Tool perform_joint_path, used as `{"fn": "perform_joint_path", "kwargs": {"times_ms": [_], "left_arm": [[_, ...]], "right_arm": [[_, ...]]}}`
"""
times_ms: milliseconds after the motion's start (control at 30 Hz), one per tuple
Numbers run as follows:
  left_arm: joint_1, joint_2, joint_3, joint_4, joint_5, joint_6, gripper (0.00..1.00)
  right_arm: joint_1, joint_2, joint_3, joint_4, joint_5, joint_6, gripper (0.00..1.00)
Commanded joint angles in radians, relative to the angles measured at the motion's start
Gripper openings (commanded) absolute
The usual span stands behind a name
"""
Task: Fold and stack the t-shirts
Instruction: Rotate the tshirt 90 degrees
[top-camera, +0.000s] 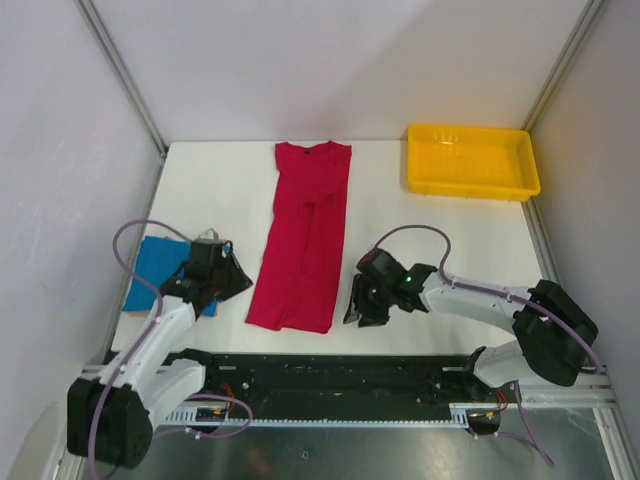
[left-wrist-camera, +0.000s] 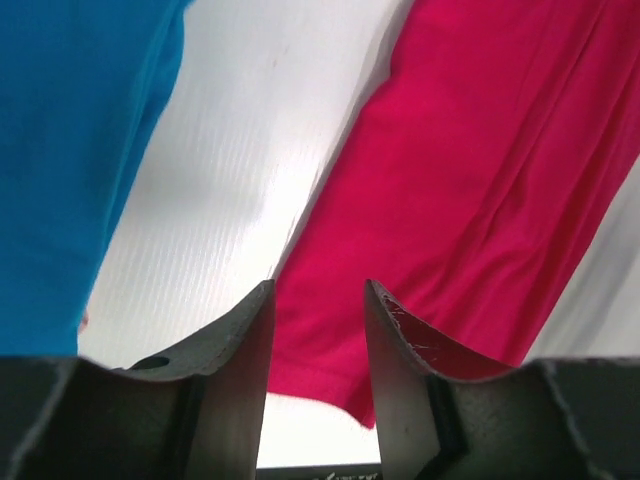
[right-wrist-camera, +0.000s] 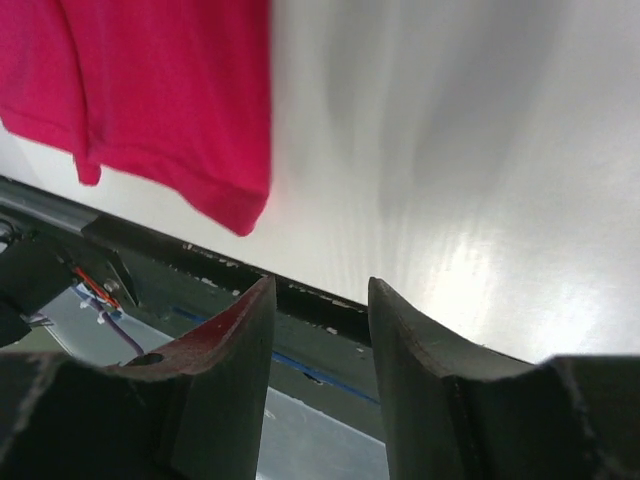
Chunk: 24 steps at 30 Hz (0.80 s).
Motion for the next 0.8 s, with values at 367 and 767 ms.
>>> {"fn": "perform_joint_path", "kwargs": {"times_ms": [367,767], "left_arm": [[-0.095,-0.192,-0.093,-0.069,0.024,-0.152,0.44],[-0.1,-0.197,-0.094,-0.075,0.022,-0.155,0.45]], "right_arm": [[0.243,0.122,-0.014,0.224,0.258,0.418,0.45],[0.259,0.204,-0.014,0.278,0.314,0.497,0.39]]}}
